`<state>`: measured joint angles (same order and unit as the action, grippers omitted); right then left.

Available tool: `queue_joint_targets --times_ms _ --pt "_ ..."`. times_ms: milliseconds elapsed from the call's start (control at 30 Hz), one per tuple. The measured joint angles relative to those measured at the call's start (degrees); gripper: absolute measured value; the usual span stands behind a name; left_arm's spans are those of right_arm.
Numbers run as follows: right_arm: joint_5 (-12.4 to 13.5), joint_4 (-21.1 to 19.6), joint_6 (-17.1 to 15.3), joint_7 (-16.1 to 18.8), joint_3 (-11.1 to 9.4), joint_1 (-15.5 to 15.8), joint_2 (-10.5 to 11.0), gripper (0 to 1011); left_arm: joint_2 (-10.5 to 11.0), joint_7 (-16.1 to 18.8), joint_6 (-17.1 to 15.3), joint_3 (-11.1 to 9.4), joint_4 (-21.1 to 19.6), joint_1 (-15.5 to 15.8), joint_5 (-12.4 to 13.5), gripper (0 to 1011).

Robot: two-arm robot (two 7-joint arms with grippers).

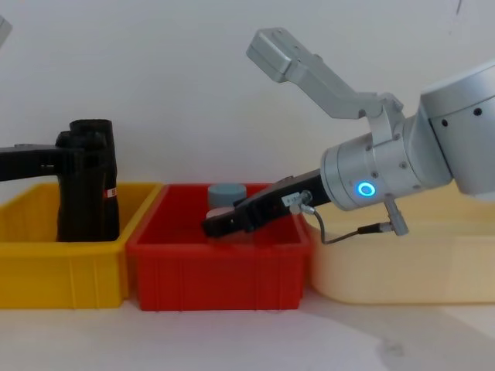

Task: Pick up the garbage bag with the one hand and transfer it to the other hand.

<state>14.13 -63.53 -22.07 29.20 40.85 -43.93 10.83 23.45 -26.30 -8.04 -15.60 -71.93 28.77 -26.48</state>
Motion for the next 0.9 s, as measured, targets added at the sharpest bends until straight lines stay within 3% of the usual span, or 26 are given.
queue_joint_targets --times_ms 367,633,900 --pt "-0.13 -1.28 0.03 0.22 -0.07 0.33 0.47 663 0.20 1.04 0.98 0.06 -1.38 -0.53 0.32 339" --pt "0.10 -6.44 1.49 0.96 -1.21 1.86 2.34 663 0.75 3.34 1.58 1.31 -6.67 -1.58 0.88 339" --pt "1.39 -13.54 3.51 0.80 -3.80 4.01 4.91 663 0.89 4.99 1.13 2.68 -12.42 -1.28 0.29 336"
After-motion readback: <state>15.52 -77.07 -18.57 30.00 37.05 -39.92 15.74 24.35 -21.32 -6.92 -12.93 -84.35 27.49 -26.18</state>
